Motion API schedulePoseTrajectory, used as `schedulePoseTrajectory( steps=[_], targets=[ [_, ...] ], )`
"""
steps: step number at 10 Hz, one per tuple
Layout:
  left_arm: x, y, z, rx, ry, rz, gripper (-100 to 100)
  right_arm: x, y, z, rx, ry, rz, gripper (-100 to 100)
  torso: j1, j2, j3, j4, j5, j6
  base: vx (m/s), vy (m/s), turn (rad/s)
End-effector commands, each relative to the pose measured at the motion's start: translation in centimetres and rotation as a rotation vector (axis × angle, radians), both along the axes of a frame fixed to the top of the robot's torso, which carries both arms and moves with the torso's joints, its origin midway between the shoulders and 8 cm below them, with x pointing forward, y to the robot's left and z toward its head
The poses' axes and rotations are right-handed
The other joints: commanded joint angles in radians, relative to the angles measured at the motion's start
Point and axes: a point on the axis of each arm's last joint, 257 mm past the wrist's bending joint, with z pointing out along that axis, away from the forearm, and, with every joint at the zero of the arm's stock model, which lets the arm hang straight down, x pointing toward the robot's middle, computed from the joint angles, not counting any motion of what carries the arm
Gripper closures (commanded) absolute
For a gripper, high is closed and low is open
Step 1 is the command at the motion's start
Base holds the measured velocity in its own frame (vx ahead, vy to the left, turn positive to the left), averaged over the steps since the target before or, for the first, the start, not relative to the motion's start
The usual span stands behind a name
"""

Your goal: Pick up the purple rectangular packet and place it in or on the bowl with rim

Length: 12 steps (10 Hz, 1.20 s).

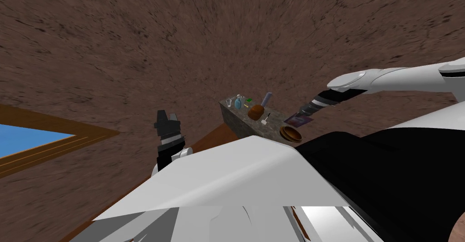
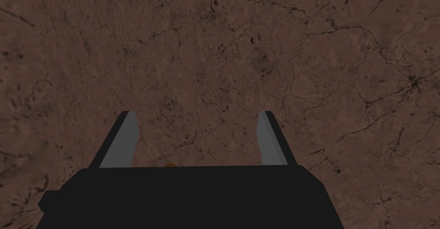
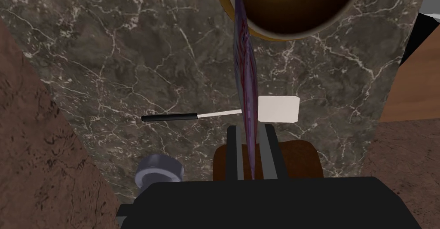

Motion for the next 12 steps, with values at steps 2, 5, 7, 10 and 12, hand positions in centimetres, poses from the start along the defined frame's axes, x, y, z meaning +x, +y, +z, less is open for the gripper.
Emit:
schedulePoseTrajectory(
  steps=[2, 5, 7, 10, 12],
  targets=[
    [0.0, 0.0, 0.0, 0.0, 0.0, 0.0, 0, 0.3, 0.7, 2.1, -0.005, 0.02, 0.005, 100, 0.001, 0.0, 0.0, 0.0, 0.0, 0.0, -0.024, 0.02, -0.055],
    [0.0, 0.0, 0.0, 0.0, 0.0, 0.0, 0, 0.7, 1.5, 4.7, -0.014, 0.039, 0.01, 100, 0.0, 0.0, 0.0, 0.0, 0.0, 0.0, -0.021, 0.017, -0.057],
    [0.0, 0.0, 0.0, 0.0, 0.0, 0.0, 0, 0.8, 1.7, 5.2, -0.016, 0.042, 0.011, 100, 0.001, 0.0, 0.0, 0.0, 0.0, 0.0, -0.015, 0.016, -0.037],
    [0.0, 0.0, 0.0, 0.0, 0.0, 0.0, 0, 1.1, 2.6, 7.3, -0.023, 0.056, 0.014, 100, 0.0, 0.0, 0.0, 0.0, 0.0, 0.0, -0.016, 0.013, -0.047],
    [0.0, 0.0, 0.0, 0.0, 0.0, 0.0, 0, 1.2, 2.5, 7.0, -0.022, 0.054, 0.014, -100, 0.0, -0.001, -0.001, 0.0, -0.001, 0.0, -0.004, 0.004, -0.005]
  ],
)
